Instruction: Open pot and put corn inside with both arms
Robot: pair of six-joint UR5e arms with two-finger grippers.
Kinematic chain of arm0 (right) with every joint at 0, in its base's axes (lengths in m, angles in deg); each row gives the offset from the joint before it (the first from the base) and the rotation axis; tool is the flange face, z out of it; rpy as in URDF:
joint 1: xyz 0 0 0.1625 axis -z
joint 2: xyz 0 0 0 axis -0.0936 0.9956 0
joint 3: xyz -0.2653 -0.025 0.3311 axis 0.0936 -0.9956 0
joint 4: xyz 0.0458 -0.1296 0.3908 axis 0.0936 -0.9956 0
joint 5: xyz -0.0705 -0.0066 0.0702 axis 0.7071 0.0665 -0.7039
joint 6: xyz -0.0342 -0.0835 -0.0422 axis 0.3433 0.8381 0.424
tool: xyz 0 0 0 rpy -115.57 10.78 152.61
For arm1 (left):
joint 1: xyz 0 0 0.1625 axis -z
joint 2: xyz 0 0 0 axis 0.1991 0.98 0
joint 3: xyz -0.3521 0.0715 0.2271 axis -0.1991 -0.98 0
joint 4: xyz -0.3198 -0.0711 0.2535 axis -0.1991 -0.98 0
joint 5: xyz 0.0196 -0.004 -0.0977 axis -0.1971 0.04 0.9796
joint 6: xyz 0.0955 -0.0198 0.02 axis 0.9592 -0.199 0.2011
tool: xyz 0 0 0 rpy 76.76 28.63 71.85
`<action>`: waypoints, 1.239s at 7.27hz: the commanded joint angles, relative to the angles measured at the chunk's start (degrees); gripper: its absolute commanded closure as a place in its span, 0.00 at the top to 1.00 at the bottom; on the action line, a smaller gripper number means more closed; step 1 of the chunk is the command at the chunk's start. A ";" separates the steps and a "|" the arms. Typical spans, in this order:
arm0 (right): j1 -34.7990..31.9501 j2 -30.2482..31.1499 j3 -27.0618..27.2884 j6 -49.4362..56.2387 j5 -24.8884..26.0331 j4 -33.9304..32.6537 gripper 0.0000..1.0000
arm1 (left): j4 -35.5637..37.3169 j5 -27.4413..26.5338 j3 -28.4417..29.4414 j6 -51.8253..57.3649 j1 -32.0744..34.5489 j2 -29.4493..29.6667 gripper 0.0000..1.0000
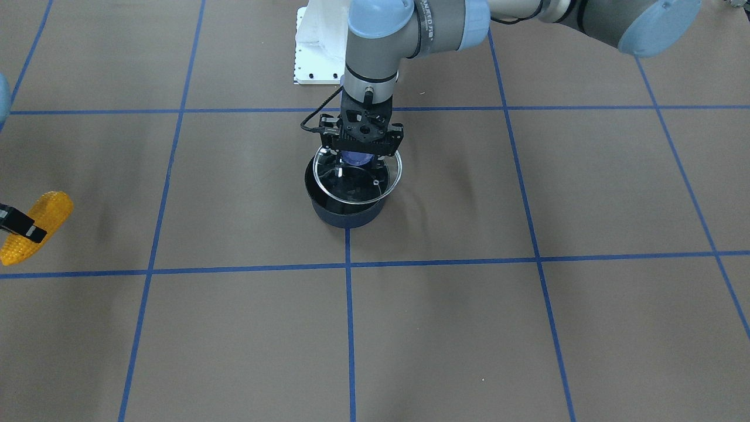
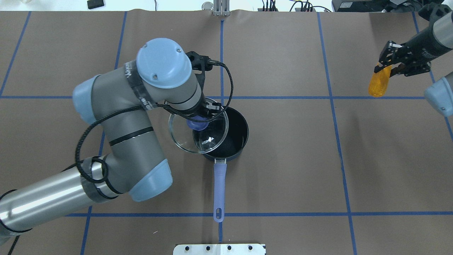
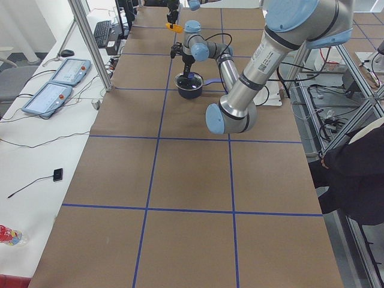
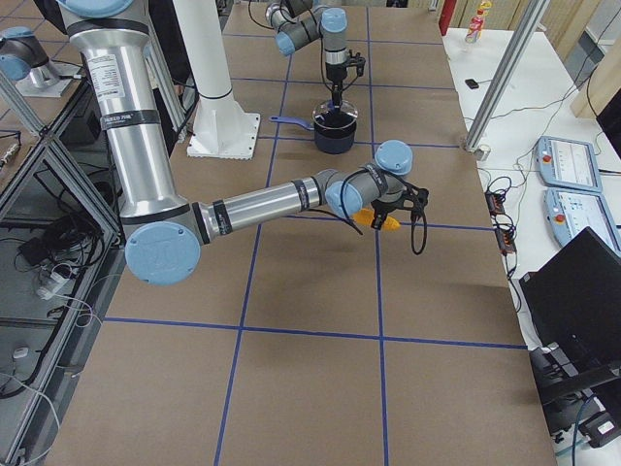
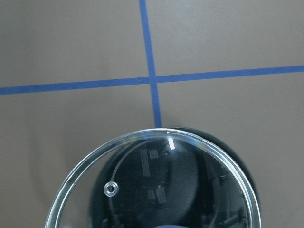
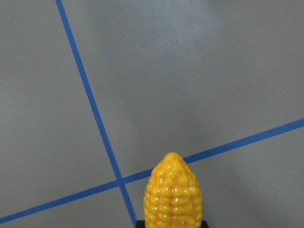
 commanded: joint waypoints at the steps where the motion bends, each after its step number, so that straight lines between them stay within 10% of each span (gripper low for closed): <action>1: 7.29 -5.33 2.64 -13.76 4.59 -0.13 0.34 | 0.03 7.12 -2.59 9.98 7.36 -6.29 0.57; 5: 20.75 -15.16 13.53 -21.99 17.07 -18.27 0.34 | -18.99 14.42 1.34 23.78 17.13 -23.06 0.57; 9: 34.98 -21.07 13.90 -30.51 30.77 -19.46 0.35 | -32.03 19.98 9.08 33.13 23.47 -32.57 0.57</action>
